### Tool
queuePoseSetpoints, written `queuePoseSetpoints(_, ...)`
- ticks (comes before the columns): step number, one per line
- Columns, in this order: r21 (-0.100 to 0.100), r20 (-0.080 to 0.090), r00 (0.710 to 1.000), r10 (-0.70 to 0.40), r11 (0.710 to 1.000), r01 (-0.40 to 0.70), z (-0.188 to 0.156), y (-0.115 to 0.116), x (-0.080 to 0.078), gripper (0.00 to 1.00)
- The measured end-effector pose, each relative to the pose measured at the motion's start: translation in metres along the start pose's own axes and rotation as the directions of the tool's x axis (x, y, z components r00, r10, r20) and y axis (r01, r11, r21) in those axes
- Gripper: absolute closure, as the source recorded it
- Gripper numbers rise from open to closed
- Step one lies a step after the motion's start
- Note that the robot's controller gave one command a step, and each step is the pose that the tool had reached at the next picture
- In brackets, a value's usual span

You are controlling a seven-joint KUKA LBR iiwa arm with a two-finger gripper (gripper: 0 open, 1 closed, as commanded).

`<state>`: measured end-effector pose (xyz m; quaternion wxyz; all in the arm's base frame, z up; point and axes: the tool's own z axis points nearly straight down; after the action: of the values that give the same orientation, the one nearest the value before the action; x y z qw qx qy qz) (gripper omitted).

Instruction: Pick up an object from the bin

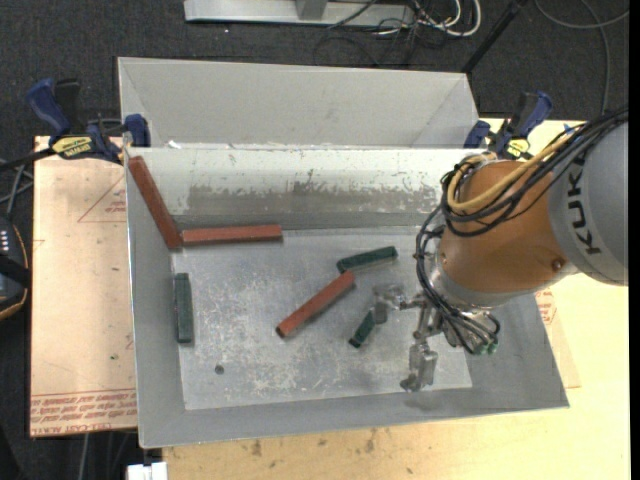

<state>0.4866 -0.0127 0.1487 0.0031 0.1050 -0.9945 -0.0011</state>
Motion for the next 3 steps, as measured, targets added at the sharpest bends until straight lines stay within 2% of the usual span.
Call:
queuePoseSetpoints(1,0.002,0.01,0.999,0.03,1.0,-0.03,0.019,-0.018,-0.058,0.0)
queuePoseSetpoints(2,0.002,0.006,0.956,-0.293,0.956,0.293,0.078,0.051,-0.067,1.0)
queuePoseSetpoints(3,0.003,0.006,0.956,-0.292,0.957,0.292,0.078,0.05,-0.067,0.0)
